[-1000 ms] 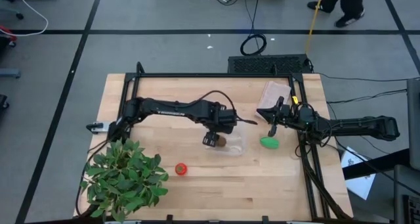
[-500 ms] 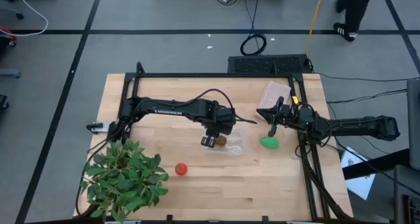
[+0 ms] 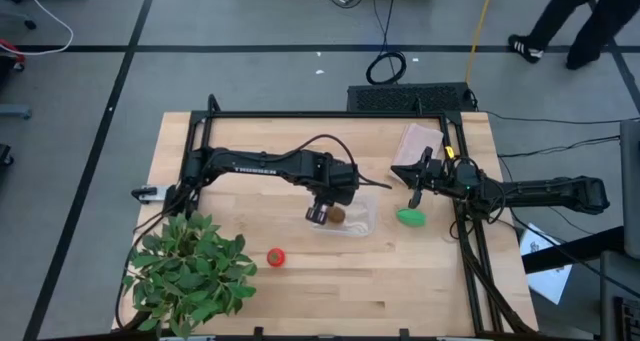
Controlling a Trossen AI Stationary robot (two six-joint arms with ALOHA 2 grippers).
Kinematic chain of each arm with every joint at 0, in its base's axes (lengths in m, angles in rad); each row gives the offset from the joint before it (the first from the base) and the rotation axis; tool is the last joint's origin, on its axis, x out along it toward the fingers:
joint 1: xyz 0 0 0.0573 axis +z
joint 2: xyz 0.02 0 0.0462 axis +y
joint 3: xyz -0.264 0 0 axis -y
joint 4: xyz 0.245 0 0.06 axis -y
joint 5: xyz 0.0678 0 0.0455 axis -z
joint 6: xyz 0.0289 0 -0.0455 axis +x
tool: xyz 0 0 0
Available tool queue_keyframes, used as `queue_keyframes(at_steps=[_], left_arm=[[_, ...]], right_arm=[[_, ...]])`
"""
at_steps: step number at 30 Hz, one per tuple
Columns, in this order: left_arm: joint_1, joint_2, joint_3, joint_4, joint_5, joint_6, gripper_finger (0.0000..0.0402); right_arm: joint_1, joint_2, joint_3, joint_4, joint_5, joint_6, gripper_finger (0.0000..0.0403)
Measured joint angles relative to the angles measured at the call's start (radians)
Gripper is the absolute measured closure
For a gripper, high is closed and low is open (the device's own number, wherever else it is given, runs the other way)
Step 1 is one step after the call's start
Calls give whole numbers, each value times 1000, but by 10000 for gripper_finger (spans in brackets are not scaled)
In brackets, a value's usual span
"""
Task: Pick and placing Produce into tupperware
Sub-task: Put the green corn into the transparent bin
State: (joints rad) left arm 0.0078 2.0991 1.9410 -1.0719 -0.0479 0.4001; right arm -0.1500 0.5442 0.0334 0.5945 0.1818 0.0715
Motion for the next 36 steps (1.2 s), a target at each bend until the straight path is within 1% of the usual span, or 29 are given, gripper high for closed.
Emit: queue_keyframes(at_steps=[3, 7, 11, 18, 24, 32, 36], left_arm=[[4, -10, 30, -21, -29, -1, 398], [17, -49, 66, -35, -31, -18, 399], [36, -118, 66, -33, -25, -19, 400], [78, -243, 65, -33, -23, -65, 401], [113, -343, 65, -37, 6, -107, 401], [144, -449, 65, -52, 31, -110, 401], [158, -476, 65, -81, 31, -94, 401]], right_arm=[[0, 0, 0, 0, 0, 0, 403], [0, 1, 0, 0, 0, 4, 403], [0, 8, 0, 0, 0, 6, 403], [0, 18, 0, 11, 0, 5, 403], [-1, 18, 0, 8, 0, 3, 403], [-1, 18, 0, 7, 0, 3, 403], [-1, 18, 0, 7, 0, 3, 403]])
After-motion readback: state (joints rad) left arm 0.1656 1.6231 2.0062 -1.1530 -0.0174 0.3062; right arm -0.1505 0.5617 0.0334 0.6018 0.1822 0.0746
